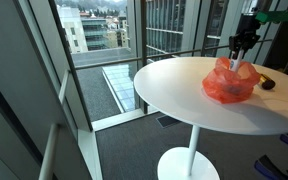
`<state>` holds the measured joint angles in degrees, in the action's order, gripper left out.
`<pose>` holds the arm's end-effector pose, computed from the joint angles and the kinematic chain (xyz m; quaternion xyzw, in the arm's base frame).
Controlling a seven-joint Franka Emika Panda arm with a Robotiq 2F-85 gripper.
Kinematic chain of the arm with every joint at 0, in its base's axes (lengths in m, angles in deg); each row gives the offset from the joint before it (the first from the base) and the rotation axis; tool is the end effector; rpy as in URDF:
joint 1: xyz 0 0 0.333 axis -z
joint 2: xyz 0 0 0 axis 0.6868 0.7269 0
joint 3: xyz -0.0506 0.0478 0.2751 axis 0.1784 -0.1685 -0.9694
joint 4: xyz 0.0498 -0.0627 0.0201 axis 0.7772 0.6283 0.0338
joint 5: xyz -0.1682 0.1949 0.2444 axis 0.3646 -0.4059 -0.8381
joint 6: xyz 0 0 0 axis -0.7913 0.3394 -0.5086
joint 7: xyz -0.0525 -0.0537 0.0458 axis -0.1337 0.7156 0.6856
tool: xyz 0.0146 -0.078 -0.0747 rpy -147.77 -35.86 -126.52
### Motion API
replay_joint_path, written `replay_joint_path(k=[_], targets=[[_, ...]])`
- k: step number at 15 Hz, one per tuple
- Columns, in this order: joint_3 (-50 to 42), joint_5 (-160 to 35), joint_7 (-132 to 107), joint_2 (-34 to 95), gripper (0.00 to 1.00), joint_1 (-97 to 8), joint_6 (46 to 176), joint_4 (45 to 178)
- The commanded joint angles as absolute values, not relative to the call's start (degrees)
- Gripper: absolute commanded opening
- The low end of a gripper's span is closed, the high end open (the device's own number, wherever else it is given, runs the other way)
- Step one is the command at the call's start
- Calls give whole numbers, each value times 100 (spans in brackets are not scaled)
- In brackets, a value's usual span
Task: Move the white and blue bottle from the plastic bag to the table
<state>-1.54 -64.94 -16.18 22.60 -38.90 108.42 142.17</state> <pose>0.5161 -0.0985 0.3267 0.9864 -0.1639 0.0069 0.0101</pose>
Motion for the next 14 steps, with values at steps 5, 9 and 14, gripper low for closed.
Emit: replay_joint_path(k=[5,9,14], targets=[[-8,-6475,-1576,1667,10,-3669,10378,14028],[113,-6480,-1639,1638,10,-3504,10311,13847],[253,-6451,-1703,1820,10,-3353,10395,13735]])
